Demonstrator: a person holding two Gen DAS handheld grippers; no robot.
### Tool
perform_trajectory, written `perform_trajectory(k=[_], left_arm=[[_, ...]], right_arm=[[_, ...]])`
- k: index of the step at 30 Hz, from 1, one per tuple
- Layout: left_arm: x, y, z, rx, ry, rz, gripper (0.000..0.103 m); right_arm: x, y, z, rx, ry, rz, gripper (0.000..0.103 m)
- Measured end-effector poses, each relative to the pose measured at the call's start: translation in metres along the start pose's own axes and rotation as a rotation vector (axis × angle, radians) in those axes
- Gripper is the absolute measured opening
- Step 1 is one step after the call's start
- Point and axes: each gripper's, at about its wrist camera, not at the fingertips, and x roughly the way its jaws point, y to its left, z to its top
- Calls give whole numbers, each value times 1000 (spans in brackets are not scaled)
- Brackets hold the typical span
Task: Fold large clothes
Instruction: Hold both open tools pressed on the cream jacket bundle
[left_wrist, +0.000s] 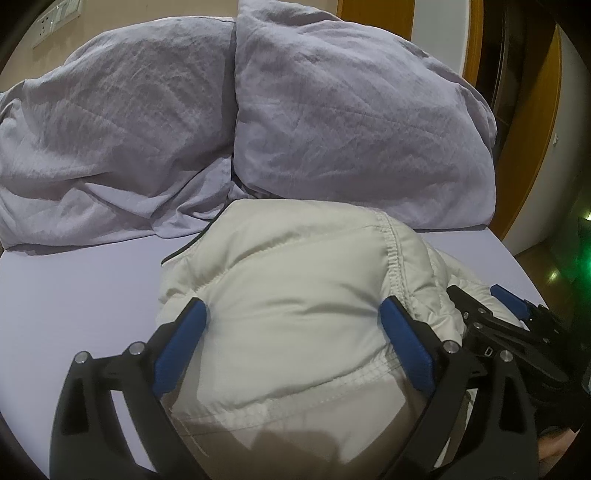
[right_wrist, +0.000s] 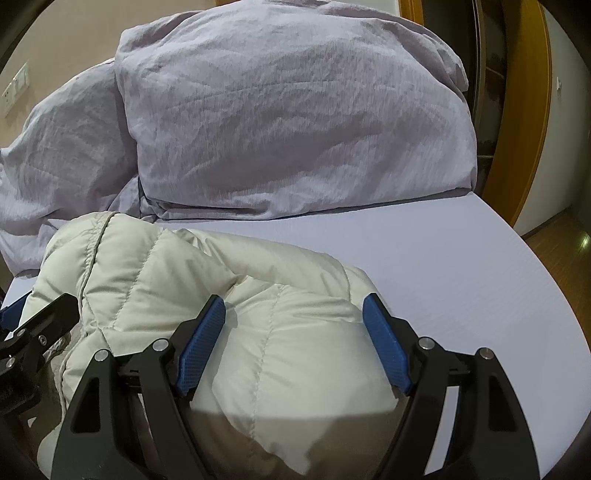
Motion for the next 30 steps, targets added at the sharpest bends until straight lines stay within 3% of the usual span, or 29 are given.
perform_trajectory(k=[30], left_arm=[[5,-1,-2,-2,-1,-1,98]], right_arm=[[8,-1,-2,10,7,21,80]])
